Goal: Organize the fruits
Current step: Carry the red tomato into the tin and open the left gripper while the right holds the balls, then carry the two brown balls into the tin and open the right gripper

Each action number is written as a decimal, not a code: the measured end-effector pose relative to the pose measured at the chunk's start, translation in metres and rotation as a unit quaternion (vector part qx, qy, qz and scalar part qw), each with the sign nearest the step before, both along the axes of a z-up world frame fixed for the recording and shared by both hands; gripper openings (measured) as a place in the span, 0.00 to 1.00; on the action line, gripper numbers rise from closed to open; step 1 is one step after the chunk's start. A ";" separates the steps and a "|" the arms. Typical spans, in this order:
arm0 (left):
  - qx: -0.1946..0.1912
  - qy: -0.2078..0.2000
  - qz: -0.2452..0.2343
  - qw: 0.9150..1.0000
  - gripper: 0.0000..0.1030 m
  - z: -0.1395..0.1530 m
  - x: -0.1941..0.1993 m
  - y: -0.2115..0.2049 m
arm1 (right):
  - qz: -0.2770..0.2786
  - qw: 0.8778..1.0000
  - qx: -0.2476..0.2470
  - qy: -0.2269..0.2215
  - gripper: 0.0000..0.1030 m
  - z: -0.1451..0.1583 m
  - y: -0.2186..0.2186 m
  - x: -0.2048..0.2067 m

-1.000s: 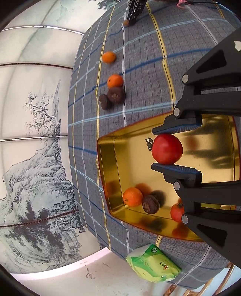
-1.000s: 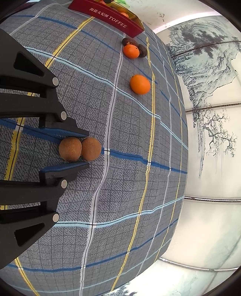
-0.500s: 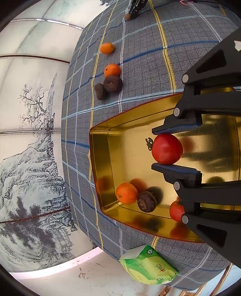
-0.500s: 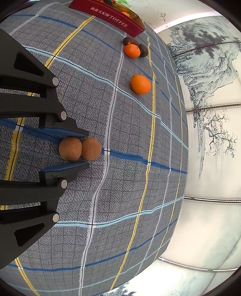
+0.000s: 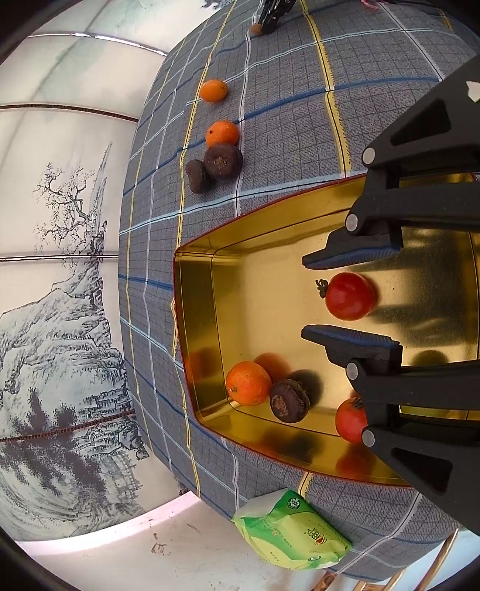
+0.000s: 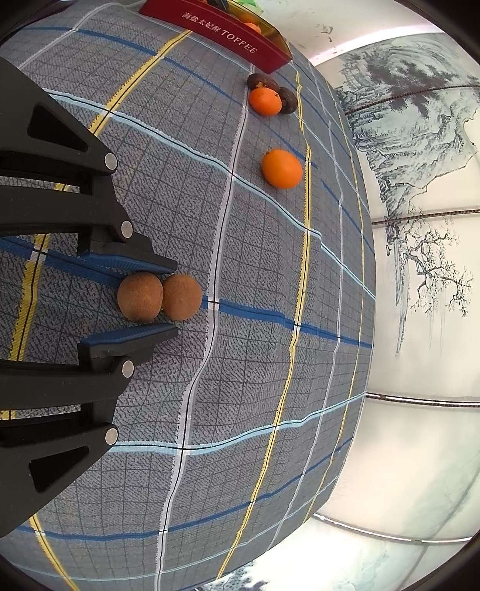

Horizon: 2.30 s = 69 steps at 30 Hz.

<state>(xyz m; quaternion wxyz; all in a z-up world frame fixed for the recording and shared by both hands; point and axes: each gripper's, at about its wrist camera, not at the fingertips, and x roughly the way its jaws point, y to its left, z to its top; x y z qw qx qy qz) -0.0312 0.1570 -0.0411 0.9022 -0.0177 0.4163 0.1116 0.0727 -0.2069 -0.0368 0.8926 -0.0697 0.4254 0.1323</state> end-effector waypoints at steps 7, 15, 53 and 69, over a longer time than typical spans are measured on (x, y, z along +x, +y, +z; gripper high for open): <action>0.000 -0.018 0.003 1.000 0.32 0.004 -0.009 0.000 | 0.000 1.000 -0.007 -0.002 0.29 0.000 0.002 0.000; 0.008 -0.119 0.027 0.993 0.34 0.030 -0.041 0.014 | 0.000 1.000 -0.012 -0.004 0.27 -0.002 0.002 -0.002; -0.065 -0.209 0.121 0.968 0.65 0.004 -0.097 0.116 | 0.291 0.947 0.116 0.067 0.26 0.065 0.320 -0.053; -0.083 -0.196 0.125 0.969 0.71 -0.001 -0.094 0.123 | 0.274 0.952 0.061 0.119 0.26 0.022 0.394 -0.023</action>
